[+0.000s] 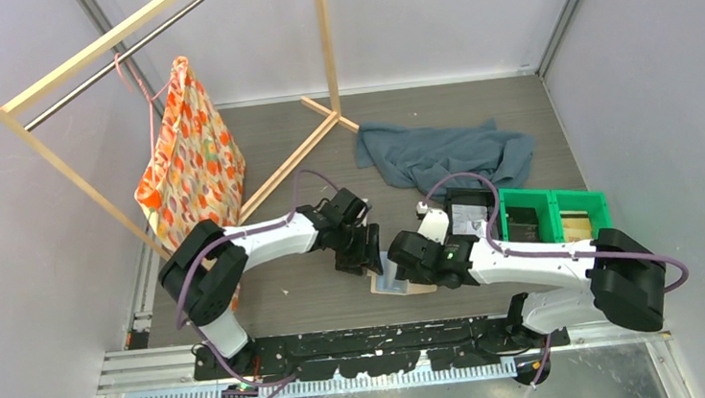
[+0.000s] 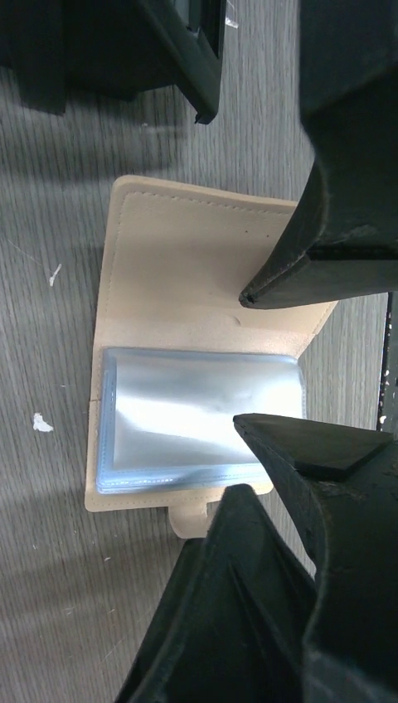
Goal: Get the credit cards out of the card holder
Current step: Open the card holder at the center of the board.
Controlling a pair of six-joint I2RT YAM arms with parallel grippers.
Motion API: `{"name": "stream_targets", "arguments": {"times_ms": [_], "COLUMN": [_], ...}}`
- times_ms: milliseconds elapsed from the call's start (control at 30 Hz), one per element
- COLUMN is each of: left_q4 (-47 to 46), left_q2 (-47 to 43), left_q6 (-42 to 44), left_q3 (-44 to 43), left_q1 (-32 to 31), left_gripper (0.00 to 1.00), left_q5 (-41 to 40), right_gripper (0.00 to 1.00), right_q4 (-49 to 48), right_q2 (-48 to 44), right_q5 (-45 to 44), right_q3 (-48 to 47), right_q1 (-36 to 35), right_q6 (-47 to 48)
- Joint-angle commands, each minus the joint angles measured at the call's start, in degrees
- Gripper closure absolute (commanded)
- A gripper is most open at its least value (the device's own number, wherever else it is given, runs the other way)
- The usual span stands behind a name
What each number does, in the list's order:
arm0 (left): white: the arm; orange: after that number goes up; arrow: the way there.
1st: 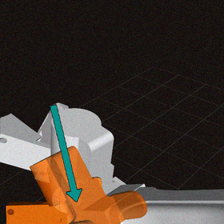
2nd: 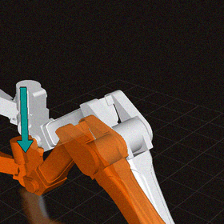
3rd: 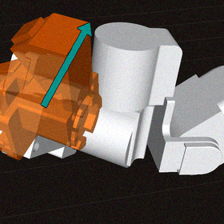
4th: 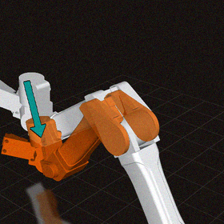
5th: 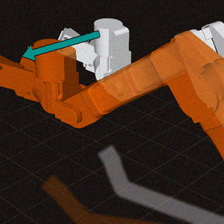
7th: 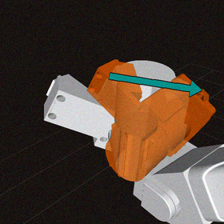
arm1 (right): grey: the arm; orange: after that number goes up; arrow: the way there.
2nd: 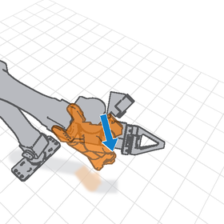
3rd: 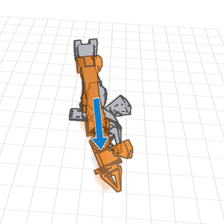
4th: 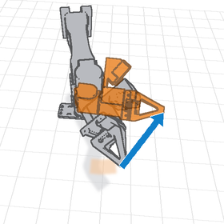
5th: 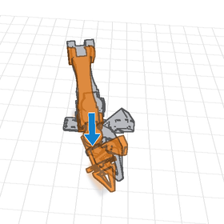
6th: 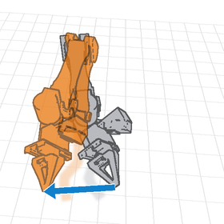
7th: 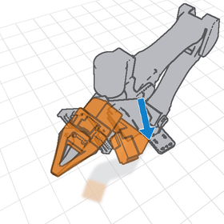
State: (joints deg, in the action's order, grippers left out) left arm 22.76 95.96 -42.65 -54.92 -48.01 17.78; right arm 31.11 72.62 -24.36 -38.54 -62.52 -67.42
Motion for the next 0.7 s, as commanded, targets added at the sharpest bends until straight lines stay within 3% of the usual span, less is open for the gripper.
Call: {"name": "stream_targets", "arguments": {"times_ms": [0,267,433,667], "left_q4": [-2.7,0.3,1.2,-0.1], "left_q2": [1.7,0.6,-8.2,-17.3], "left_q6": [-0.5,-1.1,-1.7,-4.4], "left_q3": [-1.9,-3.1,-1.0,3.2], "left_q1": [-0.3,-0.3,-0.2,-0.3], "left_gripper": [0.49,0.98,0.99,0.99], "left_q5": [-1.7,-4.9,-6.2,-3.0], "right_gripper": [0.45,0.45,0.46,0.37], "right_q4": [-0.2,-0.3,-3.0,-7.4], "right_q2": [-2.2,-3.1,-4.1,-1.7], "right_q5": [-2.1,-2.2,-1.8,-1.4], "right_q3": [0.4,1.0,0.8,-4.0], "right_q1": [-0.1,-0.1,-0.1,-0.1], "right_q6": [-1.5,-1.8,-1.7,1.0]}}
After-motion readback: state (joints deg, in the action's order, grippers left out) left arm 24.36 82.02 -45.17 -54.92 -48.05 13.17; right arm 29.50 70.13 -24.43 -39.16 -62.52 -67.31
